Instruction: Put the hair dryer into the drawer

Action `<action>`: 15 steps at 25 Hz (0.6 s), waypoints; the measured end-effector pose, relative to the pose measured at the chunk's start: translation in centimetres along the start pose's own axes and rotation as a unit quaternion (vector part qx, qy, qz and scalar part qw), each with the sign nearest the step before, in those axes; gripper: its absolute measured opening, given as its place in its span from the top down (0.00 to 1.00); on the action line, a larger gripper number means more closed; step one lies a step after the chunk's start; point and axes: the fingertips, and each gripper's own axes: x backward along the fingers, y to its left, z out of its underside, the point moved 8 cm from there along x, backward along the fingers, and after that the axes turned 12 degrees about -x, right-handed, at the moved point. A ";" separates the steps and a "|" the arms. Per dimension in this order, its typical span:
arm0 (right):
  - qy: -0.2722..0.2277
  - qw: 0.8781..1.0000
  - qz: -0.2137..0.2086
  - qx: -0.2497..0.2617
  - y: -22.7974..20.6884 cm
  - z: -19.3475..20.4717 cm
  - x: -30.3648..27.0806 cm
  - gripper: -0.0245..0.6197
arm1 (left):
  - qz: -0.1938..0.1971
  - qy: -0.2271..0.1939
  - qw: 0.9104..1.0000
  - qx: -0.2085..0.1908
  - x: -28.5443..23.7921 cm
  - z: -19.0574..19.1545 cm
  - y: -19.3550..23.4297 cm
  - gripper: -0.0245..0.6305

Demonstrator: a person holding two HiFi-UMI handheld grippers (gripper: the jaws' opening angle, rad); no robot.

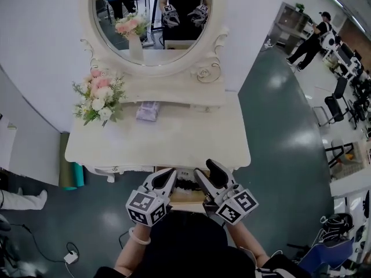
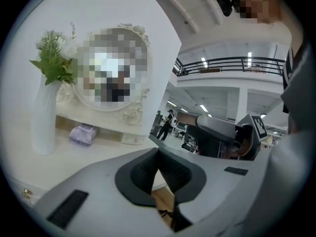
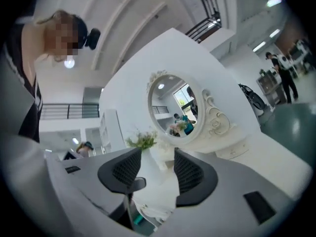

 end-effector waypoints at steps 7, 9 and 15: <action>-0.033 0.998 0.021 -0.052 1.0 1.1 1.0 0.93 | 0.044 -0.003 0.999 -0.022 -1.6 -0.9 -1.2 0.93; -0.036 0.997 0.046 -0.049 0.8 1.2 1.3 0.93 | 0.055 0.002 0.998 -0.029 -1.9 -0.8 -1.8 0.93; -0.053 0.994 0.087 -0.036 -0.3 0.4 1.7 0.93 | 0.086 -0.003 0.996 -0.039 -3.1 -1.2 -2.9 0.93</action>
